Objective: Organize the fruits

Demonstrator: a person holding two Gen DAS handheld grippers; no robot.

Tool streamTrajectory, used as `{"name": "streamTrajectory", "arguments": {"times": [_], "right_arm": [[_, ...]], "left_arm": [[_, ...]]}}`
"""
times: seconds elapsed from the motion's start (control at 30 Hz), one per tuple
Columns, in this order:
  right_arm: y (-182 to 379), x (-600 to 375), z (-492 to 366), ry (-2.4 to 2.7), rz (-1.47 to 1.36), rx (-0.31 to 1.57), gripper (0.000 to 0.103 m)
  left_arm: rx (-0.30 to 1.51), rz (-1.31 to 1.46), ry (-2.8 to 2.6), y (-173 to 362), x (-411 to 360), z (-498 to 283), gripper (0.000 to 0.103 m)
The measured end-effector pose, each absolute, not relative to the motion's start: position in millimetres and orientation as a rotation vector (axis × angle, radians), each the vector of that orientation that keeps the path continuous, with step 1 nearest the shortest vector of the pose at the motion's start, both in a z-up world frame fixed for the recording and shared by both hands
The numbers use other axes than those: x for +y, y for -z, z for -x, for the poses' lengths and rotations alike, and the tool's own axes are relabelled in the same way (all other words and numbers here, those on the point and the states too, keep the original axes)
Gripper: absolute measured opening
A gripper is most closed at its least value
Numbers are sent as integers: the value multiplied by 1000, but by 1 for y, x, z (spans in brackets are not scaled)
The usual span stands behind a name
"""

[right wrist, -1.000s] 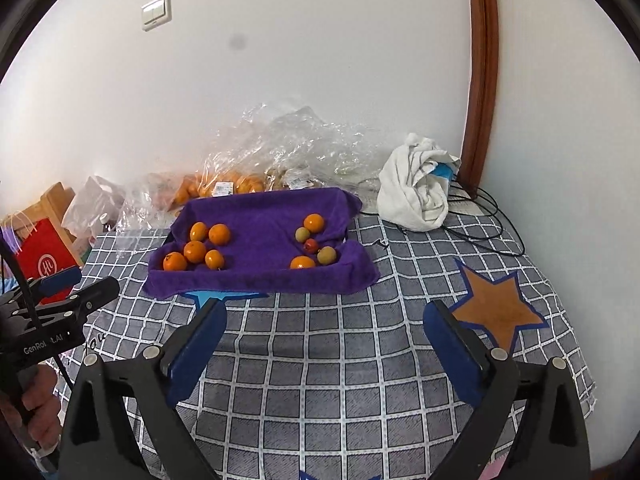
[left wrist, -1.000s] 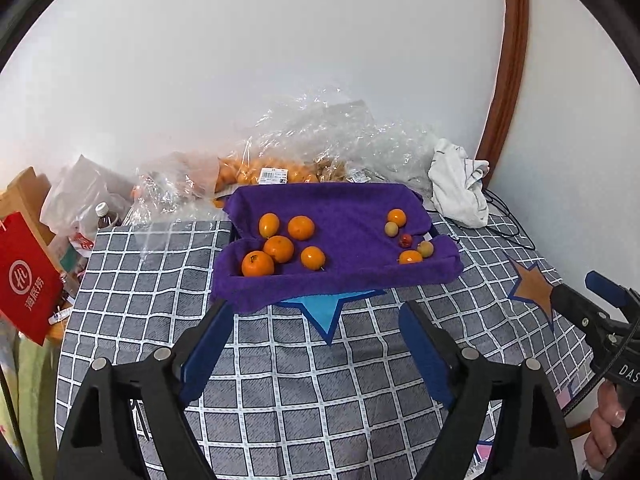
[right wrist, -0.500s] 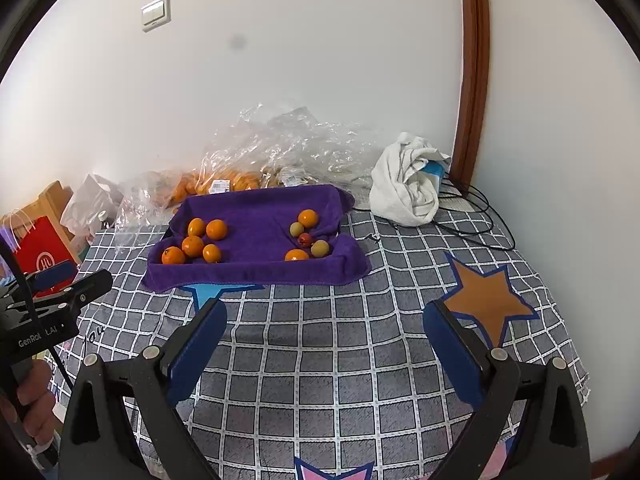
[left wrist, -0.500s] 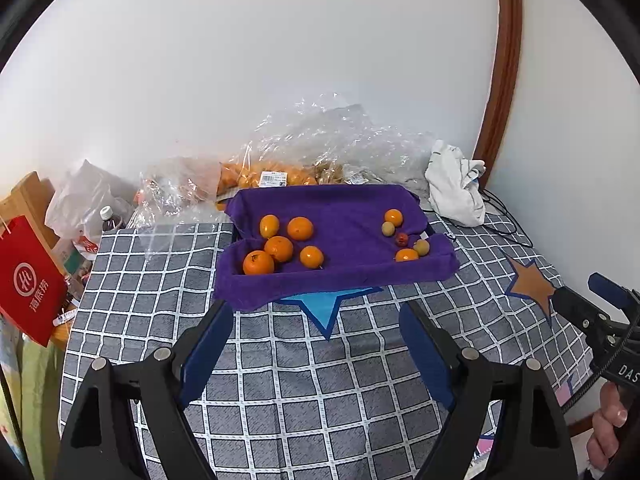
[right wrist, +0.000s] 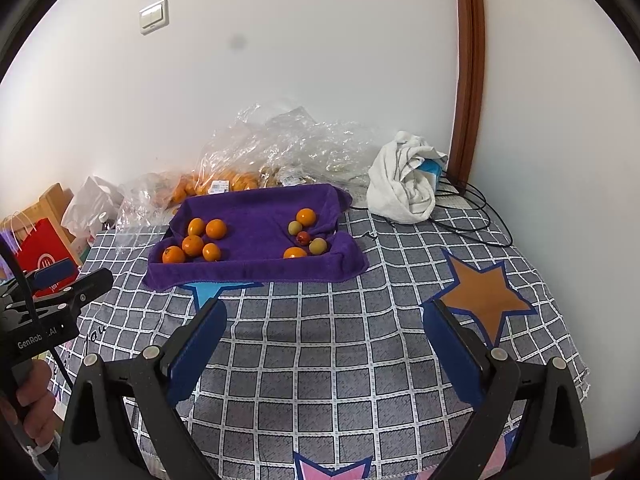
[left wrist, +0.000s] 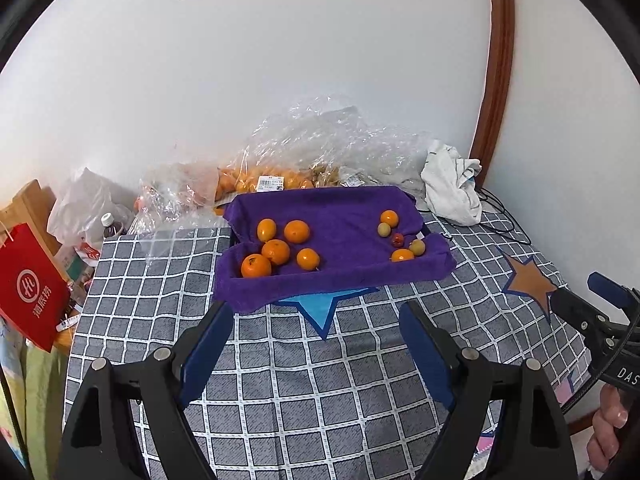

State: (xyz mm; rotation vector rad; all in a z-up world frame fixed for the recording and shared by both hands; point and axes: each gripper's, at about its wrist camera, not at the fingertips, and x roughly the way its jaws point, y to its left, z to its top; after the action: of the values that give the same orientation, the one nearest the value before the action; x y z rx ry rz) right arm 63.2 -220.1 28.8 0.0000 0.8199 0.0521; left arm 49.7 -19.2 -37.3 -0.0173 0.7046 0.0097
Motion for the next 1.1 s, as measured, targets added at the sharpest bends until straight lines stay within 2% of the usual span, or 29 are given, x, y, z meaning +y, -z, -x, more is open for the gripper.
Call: {"name": "streamTrajectory", "arguments": {"times": [1.1], "right_arm": [[-31,-220,-60,-52,-5,814,98]], "left_arm": [[696,13,-11,35,-20,-47,85]]}}
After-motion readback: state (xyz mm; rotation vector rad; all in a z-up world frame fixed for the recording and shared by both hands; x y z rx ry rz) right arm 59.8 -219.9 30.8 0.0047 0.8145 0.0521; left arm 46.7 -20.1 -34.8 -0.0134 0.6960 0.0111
